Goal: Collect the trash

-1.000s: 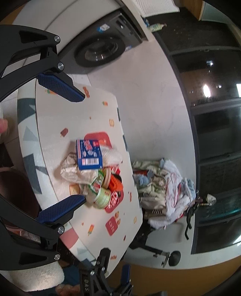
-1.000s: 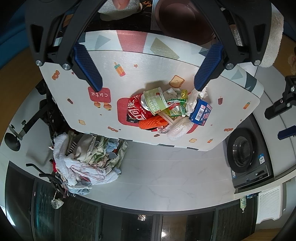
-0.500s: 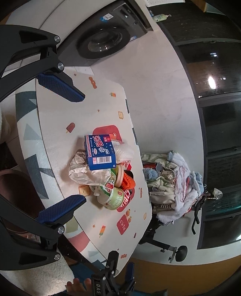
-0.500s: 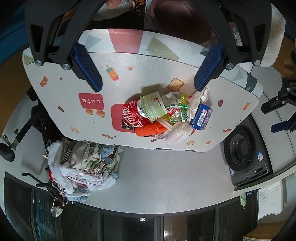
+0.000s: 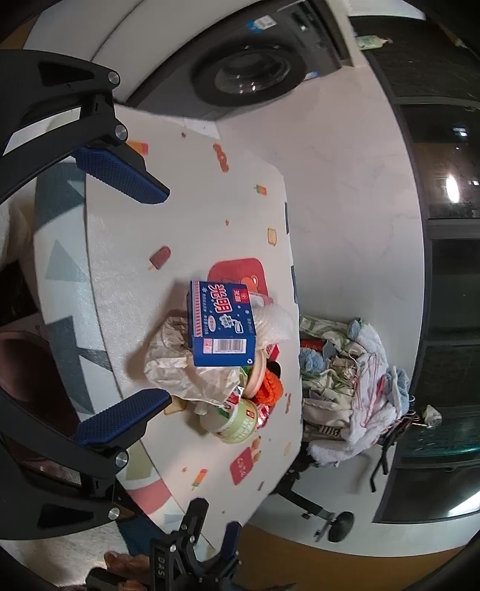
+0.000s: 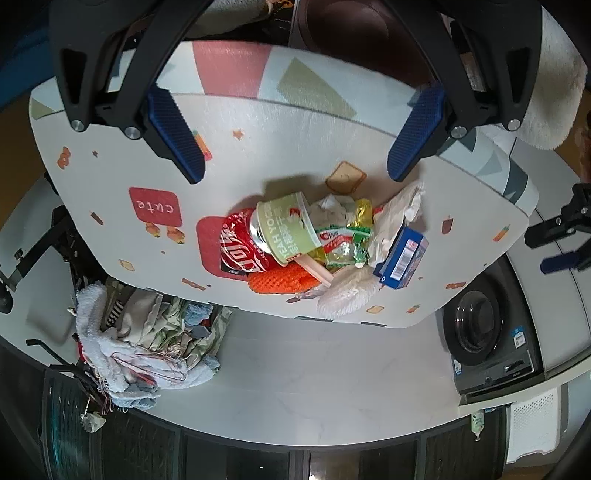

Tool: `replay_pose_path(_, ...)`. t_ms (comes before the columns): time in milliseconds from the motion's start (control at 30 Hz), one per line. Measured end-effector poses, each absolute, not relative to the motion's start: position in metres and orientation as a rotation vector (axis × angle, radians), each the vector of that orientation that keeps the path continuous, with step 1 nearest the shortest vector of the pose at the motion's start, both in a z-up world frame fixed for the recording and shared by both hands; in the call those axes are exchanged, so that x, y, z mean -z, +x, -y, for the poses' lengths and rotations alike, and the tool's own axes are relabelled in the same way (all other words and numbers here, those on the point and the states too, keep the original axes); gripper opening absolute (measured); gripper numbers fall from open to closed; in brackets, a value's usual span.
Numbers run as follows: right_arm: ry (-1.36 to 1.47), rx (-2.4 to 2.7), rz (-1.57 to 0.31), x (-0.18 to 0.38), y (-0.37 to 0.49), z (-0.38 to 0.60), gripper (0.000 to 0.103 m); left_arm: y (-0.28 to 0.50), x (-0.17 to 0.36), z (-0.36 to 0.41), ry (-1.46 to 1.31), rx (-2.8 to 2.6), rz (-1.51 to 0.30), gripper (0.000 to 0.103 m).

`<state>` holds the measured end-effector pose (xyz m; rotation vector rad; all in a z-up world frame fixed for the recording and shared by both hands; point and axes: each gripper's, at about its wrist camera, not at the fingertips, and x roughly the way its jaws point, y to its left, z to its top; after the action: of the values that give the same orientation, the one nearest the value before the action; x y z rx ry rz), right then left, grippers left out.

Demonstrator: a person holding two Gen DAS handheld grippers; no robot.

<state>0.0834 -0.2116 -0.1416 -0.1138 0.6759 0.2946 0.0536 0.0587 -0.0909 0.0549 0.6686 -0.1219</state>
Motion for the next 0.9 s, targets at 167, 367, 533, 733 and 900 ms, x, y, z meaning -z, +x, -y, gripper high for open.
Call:
replay_pose_path(167,-0.083,-0.322,-0.697,0.145,0.106,0.212,0.097,0.091,0.101,-0.052,0.073,0.253,-0.671,0.098)
replay_pose_path(367,-0.078,-0.315,-0.715,0.152,0.131,0.219,0.097,0.159,0.13,-0.048,0.11,0.37,-0.717,0.098)
replay_pose_path(533,-0.058,-0.295,-0.736,0.16,0.15,0.23,0.097,0.212,0.154,-0.066,-0.02,0.408,-0.763,0.098)
replay_pose_path(733,-0.05,-0.284,-0.767,0.174,0.168,0.238,0.097,0.239,0.175,-0.064,-0.076,0.47,-0.801,0.098)
replay_pose_path(900,-0.051,-0.292,-0.779,0.179,0.176,0.237,0.097,0.243,0.185,-0.058,-0.131,0.525,-0.818,0.089)
